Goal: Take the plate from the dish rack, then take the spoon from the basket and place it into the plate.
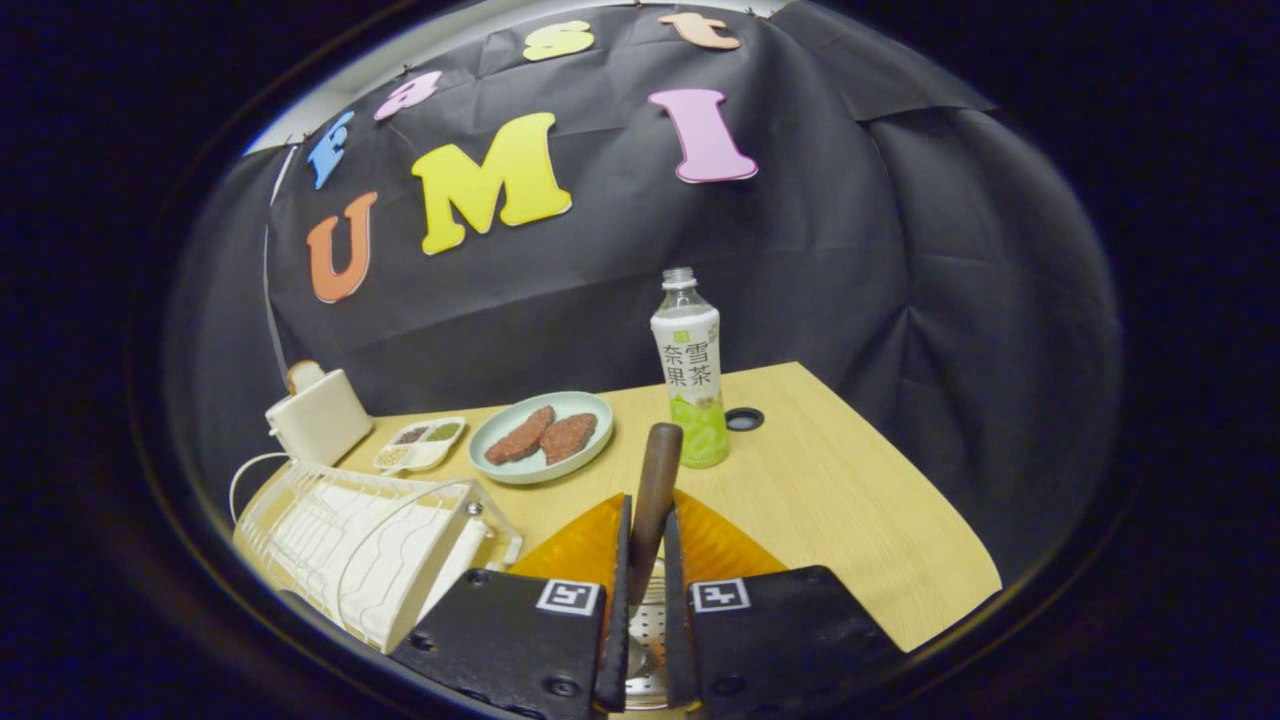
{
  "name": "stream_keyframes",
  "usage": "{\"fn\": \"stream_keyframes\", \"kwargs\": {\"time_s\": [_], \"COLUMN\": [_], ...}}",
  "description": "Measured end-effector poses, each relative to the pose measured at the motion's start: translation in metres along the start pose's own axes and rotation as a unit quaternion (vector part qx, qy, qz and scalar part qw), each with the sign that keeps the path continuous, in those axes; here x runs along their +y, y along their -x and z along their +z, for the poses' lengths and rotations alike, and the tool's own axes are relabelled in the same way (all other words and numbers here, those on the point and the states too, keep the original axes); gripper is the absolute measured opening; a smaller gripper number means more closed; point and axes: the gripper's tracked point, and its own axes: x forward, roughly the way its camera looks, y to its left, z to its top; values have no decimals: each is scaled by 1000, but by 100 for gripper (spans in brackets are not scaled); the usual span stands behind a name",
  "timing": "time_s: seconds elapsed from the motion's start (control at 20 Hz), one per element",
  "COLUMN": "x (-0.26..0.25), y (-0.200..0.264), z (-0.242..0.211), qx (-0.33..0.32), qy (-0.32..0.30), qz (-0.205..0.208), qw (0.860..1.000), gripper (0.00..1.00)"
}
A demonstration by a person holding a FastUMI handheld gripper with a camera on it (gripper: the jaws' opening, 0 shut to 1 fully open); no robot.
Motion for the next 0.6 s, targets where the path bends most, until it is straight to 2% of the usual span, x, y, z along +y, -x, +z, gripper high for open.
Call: {"fn": "stream_keyframes", "kwargs": {"time_s": [0.05, 0.15, 0.3, 0.6], "x": [-4, 3, 7, 41], "y": [7, 23, 49, 111], "z": [7, 18, 36, 61], "qx": [-16, -33, -59, -99], "qy": [2, -2, 9, 24], "qz": [-8, -3, -16, -16], "qw": [1000, 999, 998, 995], "gripper": [16, 14, 13, 13]}}
